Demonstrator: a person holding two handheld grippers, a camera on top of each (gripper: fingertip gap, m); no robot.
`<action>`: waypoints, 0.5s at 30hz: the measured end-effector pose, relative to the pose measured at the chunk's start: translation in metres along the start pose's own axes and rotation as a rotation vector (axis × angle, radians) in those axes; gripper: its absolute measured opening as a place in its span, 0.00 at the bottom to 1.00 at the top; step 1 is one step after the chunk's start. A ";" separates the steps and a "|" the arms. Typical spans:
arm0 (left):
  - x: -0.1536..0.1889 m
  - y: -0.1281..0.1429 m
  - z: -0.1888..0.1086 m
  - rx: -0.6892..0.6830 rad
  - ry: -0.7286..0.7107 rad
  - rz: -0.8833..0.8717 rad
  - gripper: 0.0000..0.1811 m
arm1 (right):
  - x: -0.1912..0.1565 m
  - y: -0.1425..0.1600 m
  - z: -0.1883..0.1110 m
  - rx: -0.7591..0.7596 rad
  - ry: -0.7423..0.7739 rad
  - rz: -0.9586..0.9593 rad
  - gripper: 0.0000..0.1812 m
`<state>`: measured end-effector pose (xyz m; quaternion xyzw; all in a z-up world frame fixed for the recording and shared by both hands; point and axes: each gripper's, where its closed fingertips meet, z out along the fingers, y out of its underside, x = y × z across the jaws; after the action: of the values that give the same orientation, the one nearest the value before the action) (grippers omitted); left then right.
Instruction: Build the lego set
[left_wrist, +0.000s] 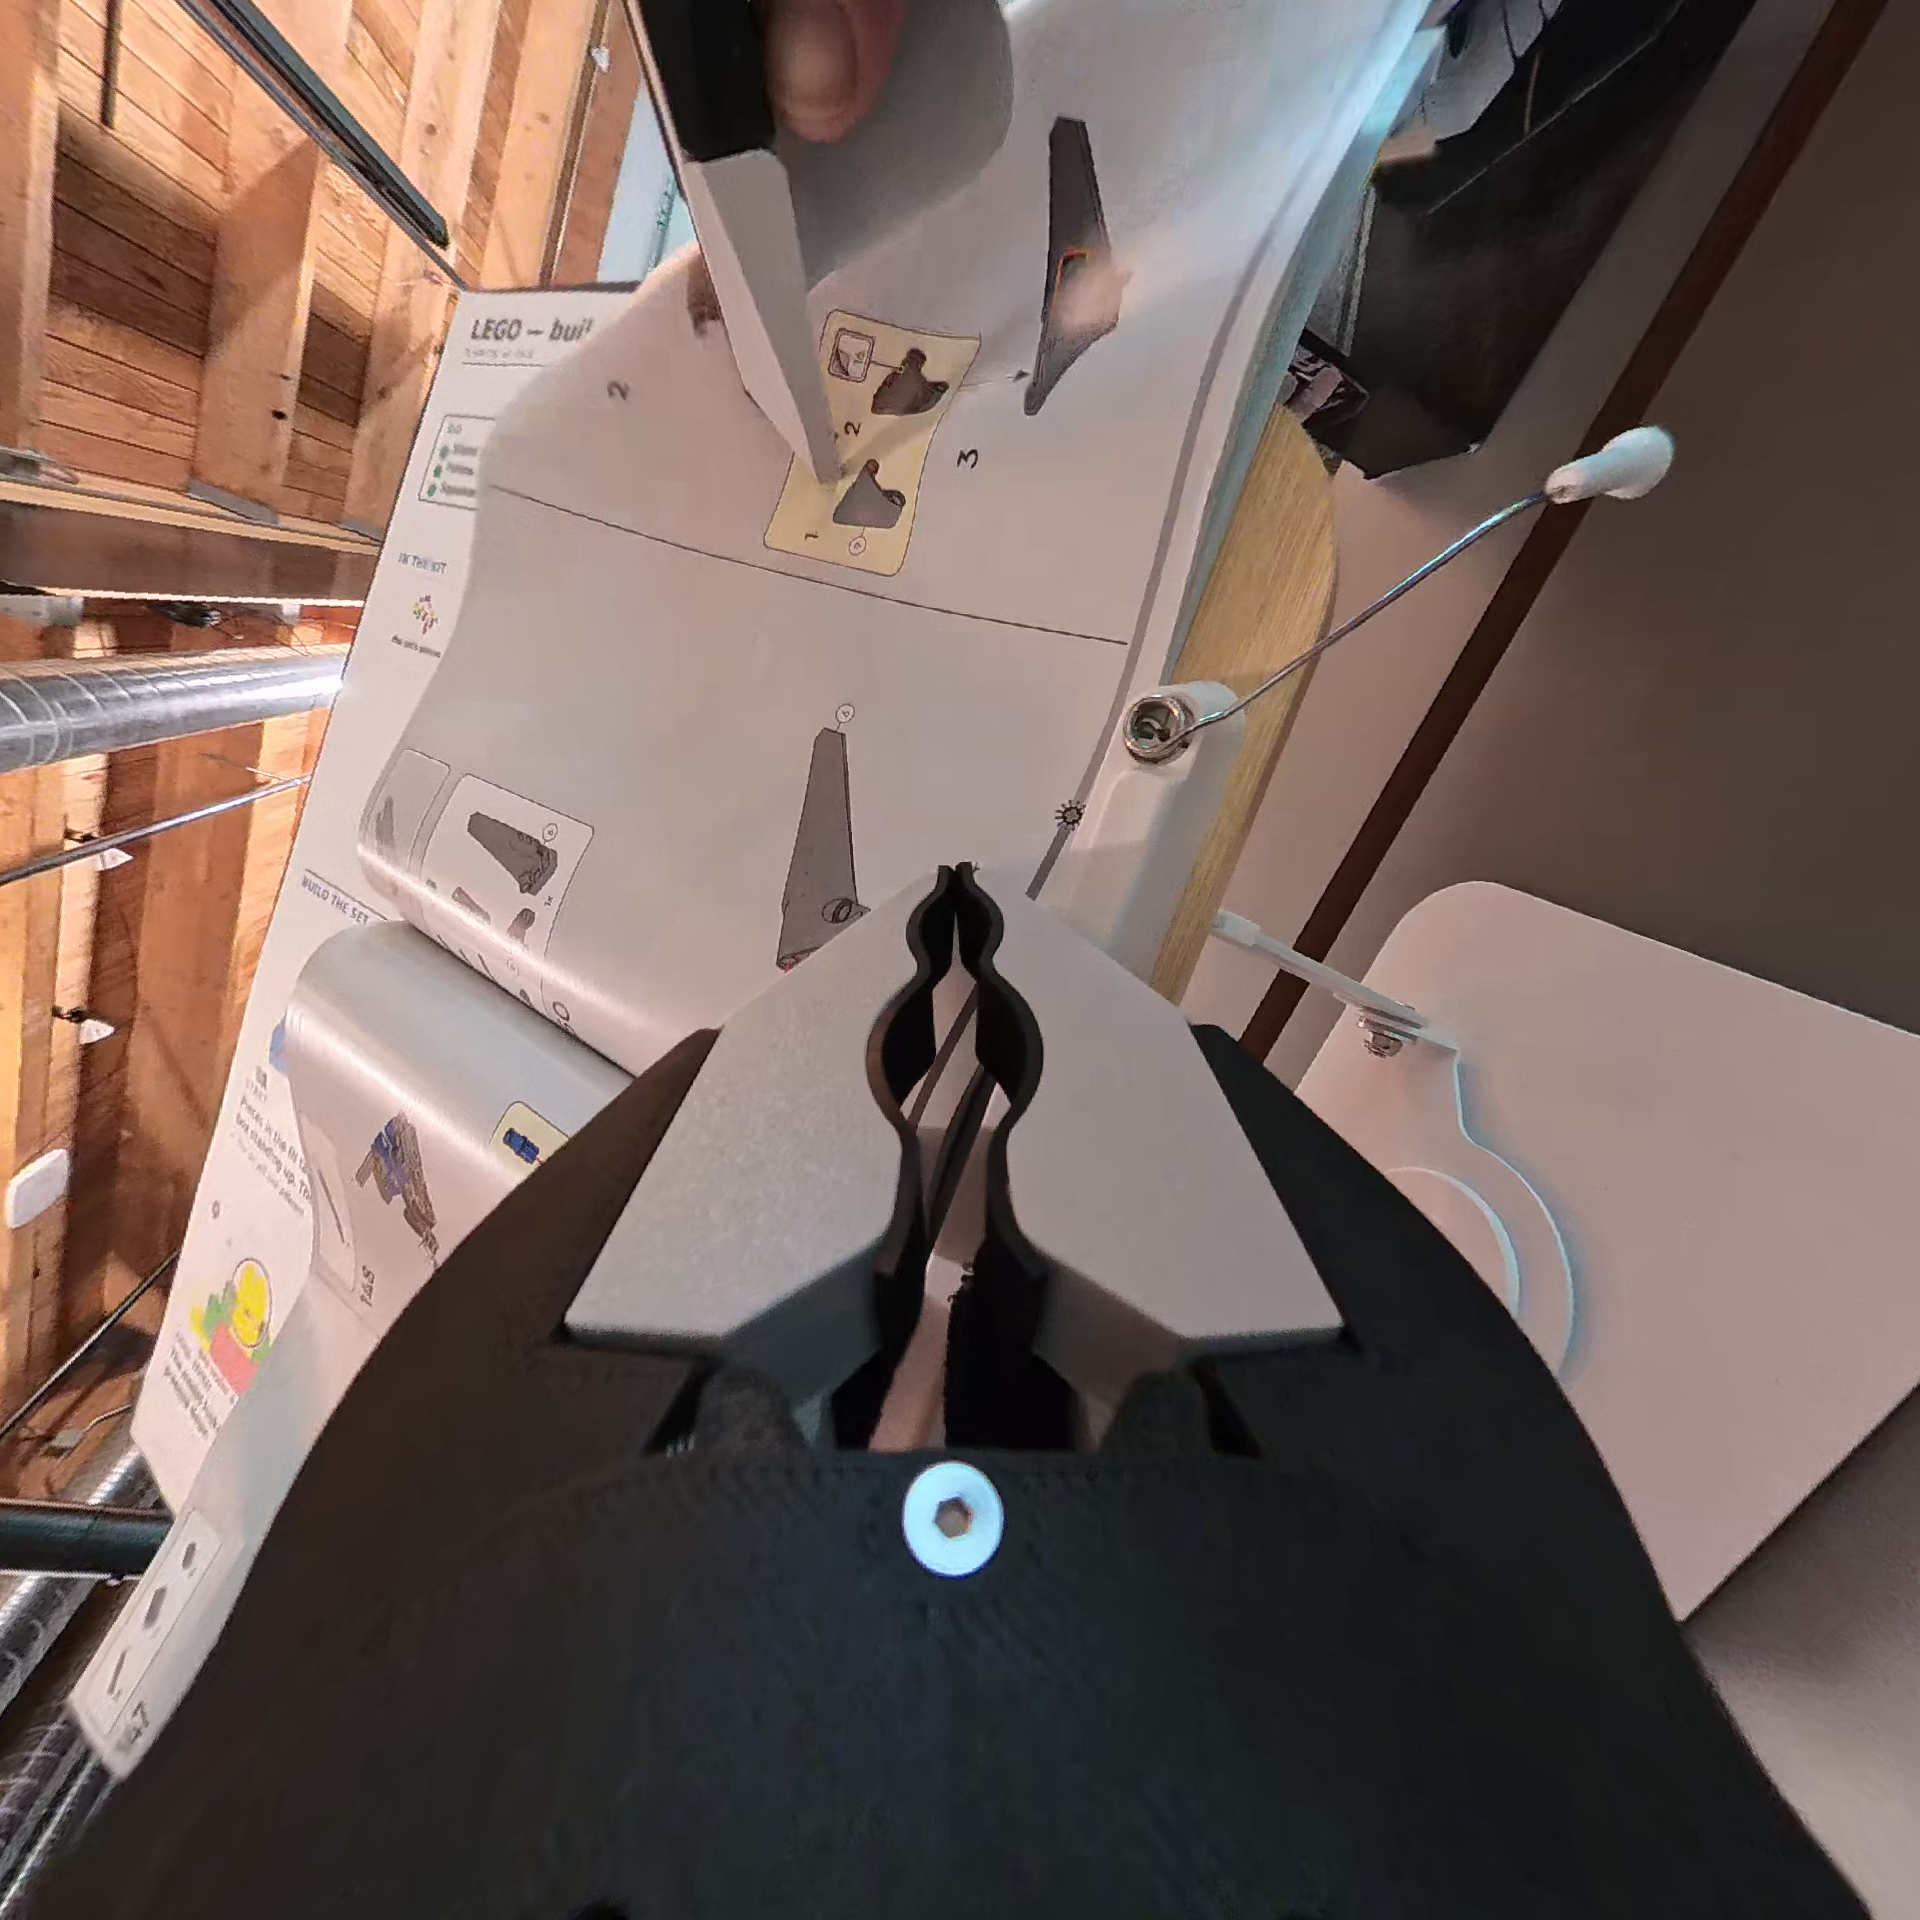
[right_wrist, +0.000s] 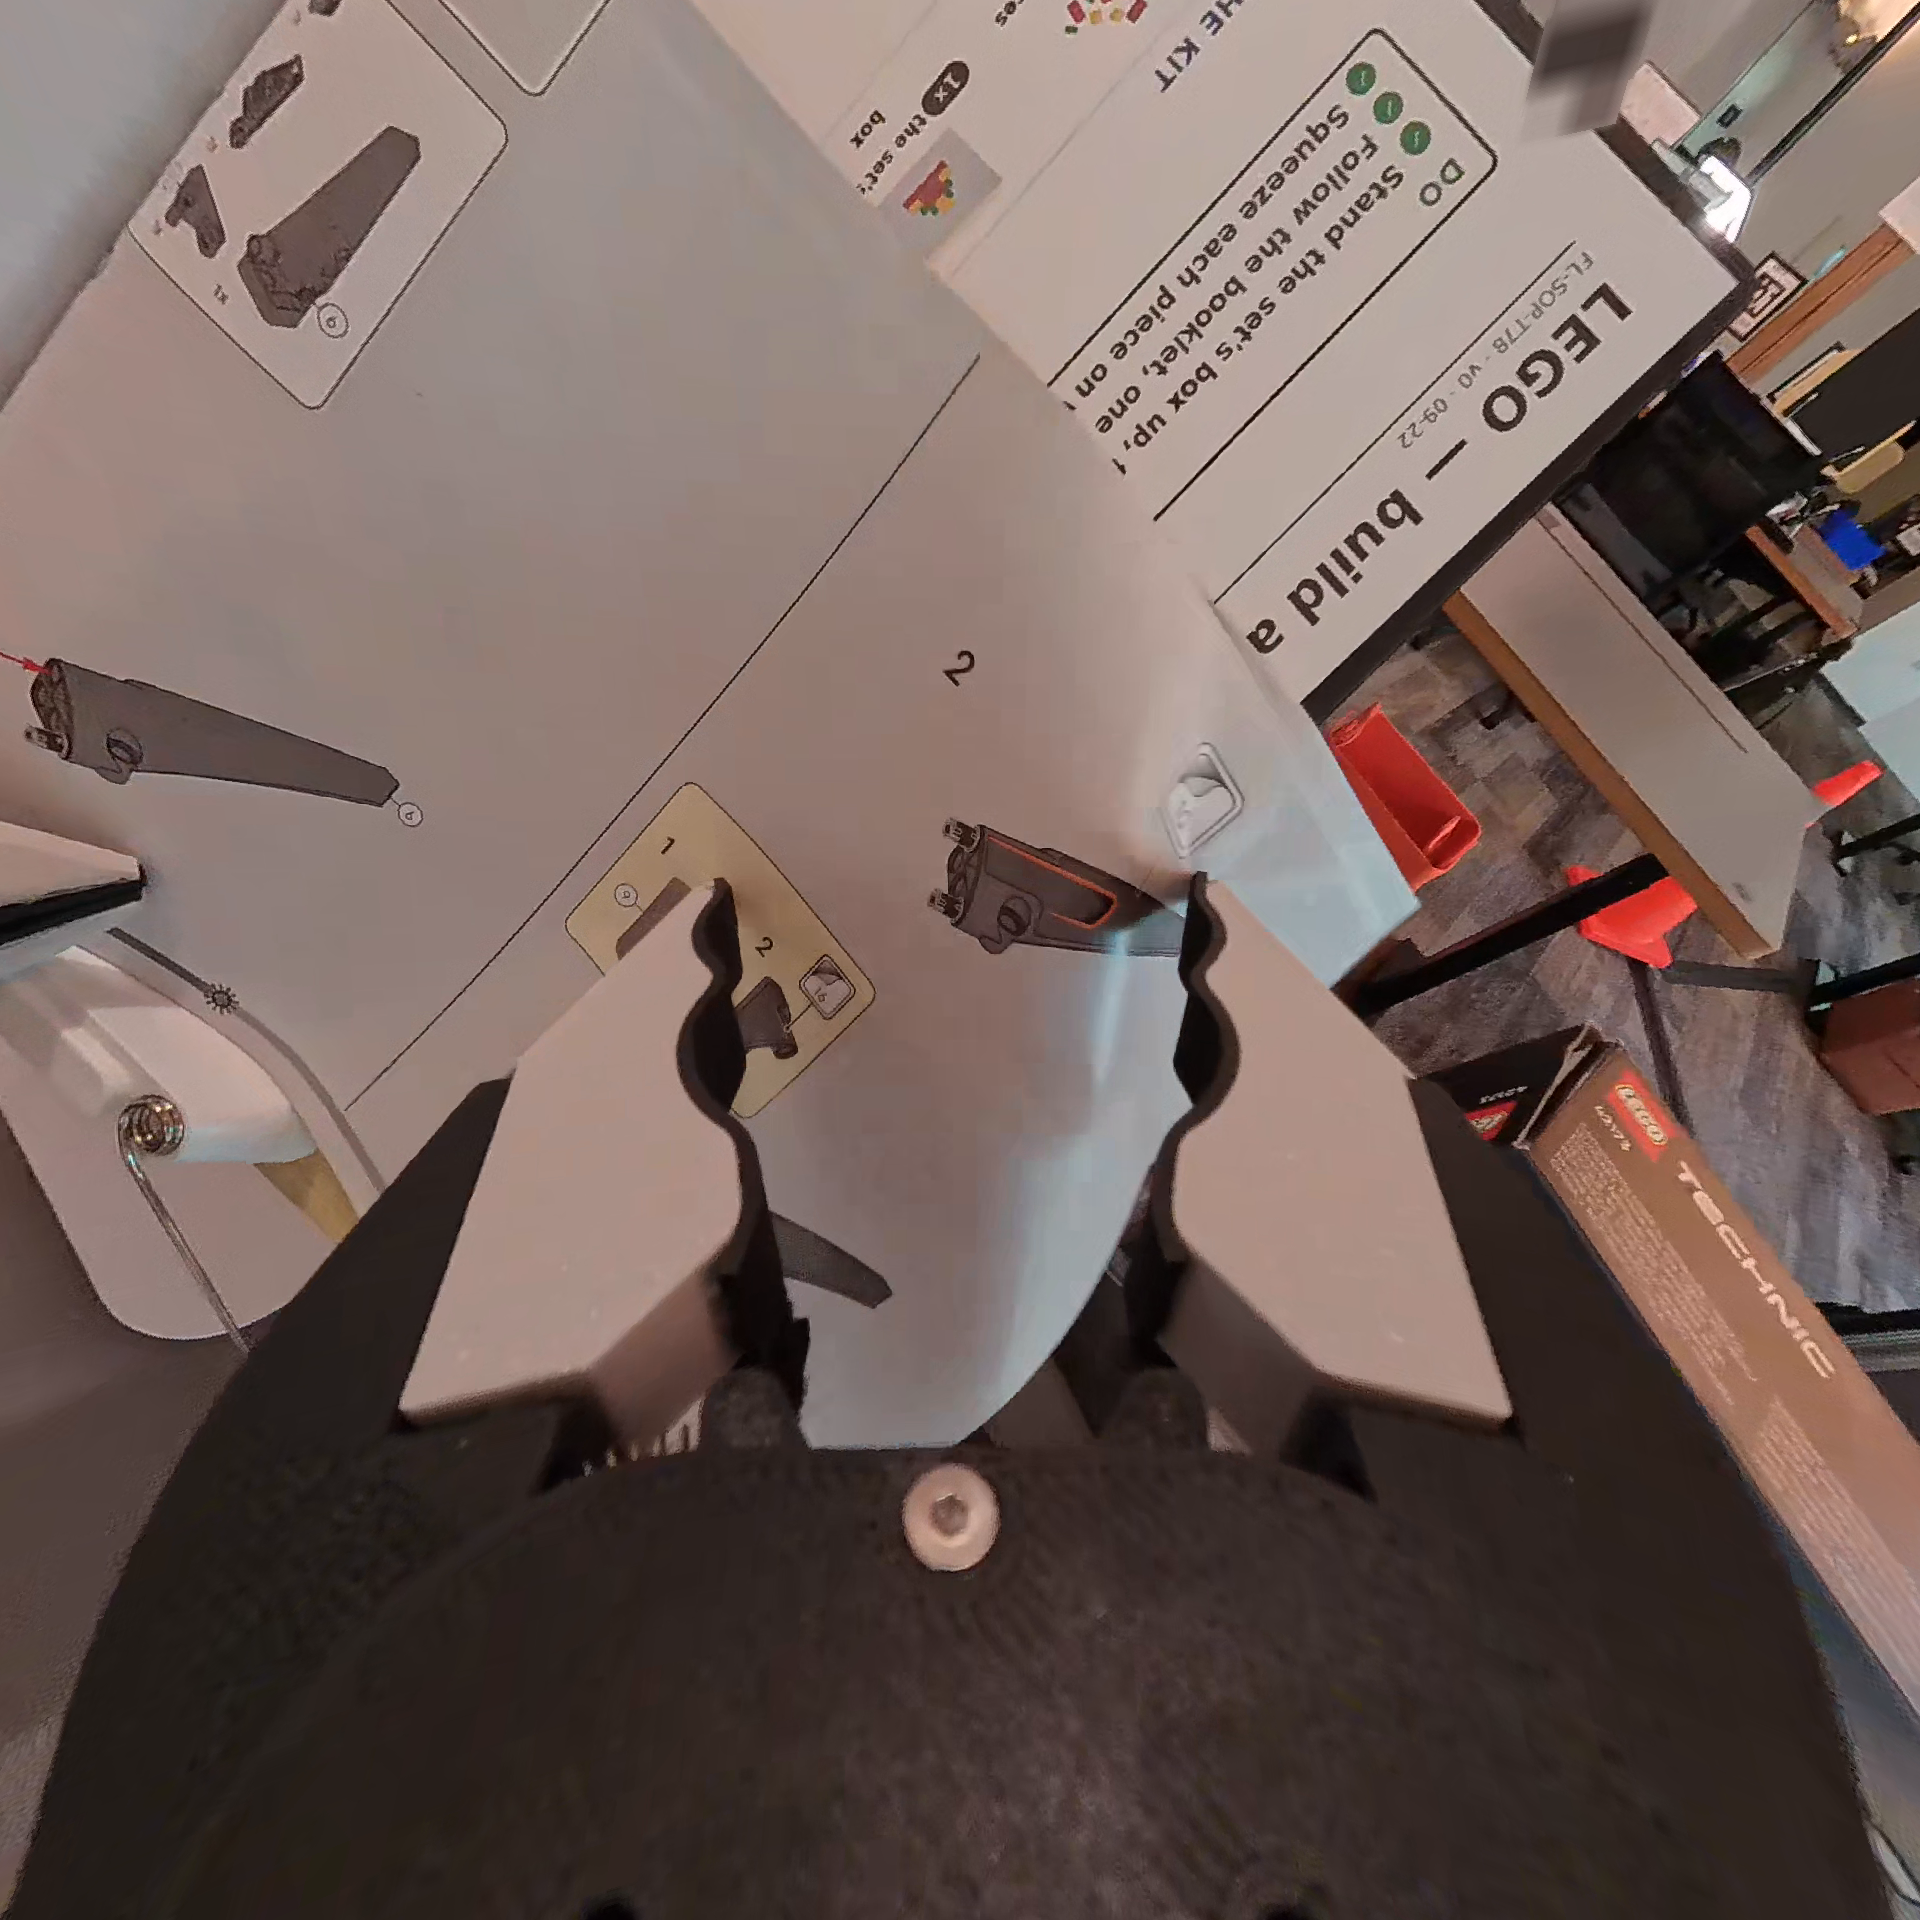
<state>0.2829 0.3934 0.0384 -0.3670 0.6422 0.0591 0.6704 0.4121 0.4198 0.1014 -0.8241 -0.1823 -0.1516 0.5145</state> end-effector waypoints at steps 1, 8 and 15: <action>0.000 0.000 0.000 0.000 -0.004 -0.002 0.00 | 0.000 0.000 -0.001 -0.004 0.009 -0.012 0.45; 0.001 -0.001 0.000 -0.008 -0.017 -0.004 0.00 | -0.009 -0.003 -0.005 -0.029 0.069 -0.135 0.34; 0.001 -0.001 0.000 -0.004 -0.012 -0.014 0.00 | -0.015 -0.003 -0.013 -0.059 0.095 -0.222 0.13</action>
<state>0.2835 0.3921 0.0381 -0.3724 0.6356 0.0579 0.6738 0.3971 0.4068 0.1029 -0.8056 -0.2432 -0.2519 0.4780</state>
